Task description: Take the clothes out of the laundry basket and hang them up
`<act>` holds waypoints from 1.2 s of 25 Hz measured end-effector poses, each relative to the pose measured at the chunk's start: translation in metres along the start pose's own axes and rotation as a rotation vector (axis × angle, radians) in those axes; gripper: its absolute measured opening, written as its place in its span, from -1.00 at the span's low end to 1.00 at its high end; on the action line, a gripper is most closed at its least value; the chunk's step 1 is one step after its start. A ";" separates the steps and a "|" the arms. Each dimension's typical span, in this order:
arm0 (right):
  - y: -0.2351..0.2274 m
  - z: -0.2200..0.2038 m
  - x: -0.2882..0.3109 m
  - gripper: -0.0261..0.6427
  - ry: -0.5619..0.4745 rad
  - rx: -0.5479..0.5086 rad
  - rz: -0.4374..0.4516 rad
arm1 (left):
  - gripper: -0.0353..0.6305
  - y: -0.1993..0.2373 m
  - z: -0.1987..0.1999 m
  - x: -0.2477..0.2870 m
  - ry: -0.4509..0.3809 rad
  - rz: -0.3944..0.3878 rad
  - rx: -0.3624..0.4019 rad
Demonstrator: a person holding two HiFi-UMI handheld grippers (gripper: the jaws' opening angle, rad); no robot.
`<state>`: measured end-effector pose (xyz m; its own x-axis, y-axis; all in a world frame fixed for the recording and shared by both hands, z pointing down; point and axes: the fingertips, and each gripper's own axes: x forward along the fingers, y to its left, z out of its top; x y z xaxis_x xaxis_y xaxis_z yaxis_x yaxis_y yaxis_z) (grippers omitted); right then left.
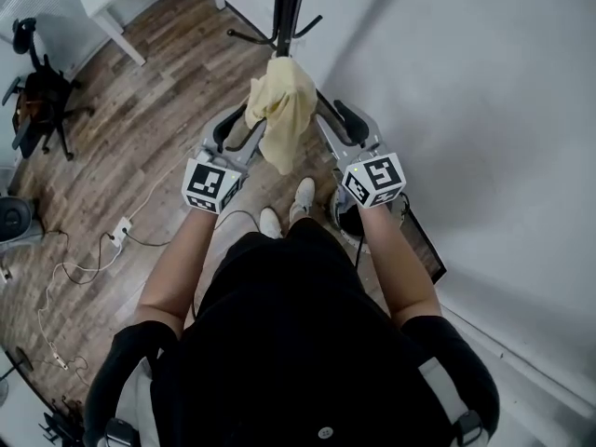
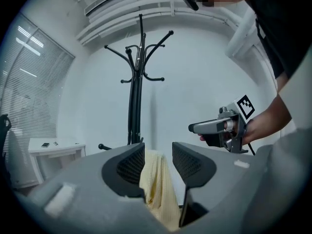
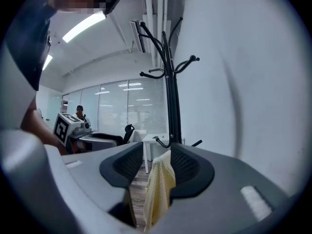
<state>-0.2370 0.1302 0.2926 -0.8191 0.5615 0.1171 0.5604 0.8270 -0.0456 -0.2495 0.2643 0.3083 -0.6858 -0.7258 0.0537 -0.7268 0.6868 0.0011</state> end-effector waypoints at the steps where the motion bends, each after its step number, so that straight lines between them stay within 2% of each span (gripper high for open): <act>1: 0.006 0.006 -0.007 -0.39 -0.010 -0.011 0.003 | -0.35 -0.007 0.008 -0.002 -0.016 -0.017 -0.001; 5: 0.024 0.020 -0.036 -0.39 -0.044 -0.043 -0.002 | -0.35 -0.040 0.029 -0.005 -0.054 -0.091 0.007; 9: 0.024 0.021 -0.069 -0.37 -0.057 -0.031 -0.039 | -0.35 -0.075 0.038 0.002 -0.063 -0.177 0.020; 11: 0.017 0.016 -0.087 -0.35 -0.056 -0.027 -0.072 | -0.26 -0.096 0.039 0.010 -0.057 -0.231 0.017; 17: -0.032 0.001 -0.170 -0.30 -0.075 0.019 -0.215 | -0.26 -0.179 0.032 0.055 -0.053 -0.373 0.028; 18: -0.042 -0.001 -0.188 -0.26 -0.085 0.026 -0.239 | -0.26 -0.196 0.031 0.063 -0.053 -0.398 0.026; 20: -0.062 -0.006 -0.225 0.02 -0.096 0.047 -0.284 | -0.08 -0.228 0.029 0.080 -0.049 -0.432 0.009; 22: -0.081 -0.015 -0.261 0.33 -0.090 0.076 -0.316 | 0.17 -0.256 0.026 0.097 -0.038 -0.437 -0.021; 24: -0.101 -0.028 -0.294 0.45 -0.064 0.089 -0.336 | 0.38 -0.280 0.017 0.115 -0.019 -0.425 -0.052; 27: -0.127 -0.061 -0.334 0.51 0.013 0.092 -0.322 | 0.47 -0.316 -0.007 0.135 0.044 -0.404 -0.073; 30: -0.148 -0.101 -0.362 0.51 0.098 0.093 -0.263 | 0.50 -0.345 -0.040 0.145 0.123 -0.361 -0.071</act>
<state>-0.0107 -0.1983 0.3575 -0.9164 0.3263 0.2320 0.3134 0.9452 -0.0912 -0.0961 -0.0762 0.3560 -0.3734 -0.9144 0.1561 -0.9133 0.3919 0.1111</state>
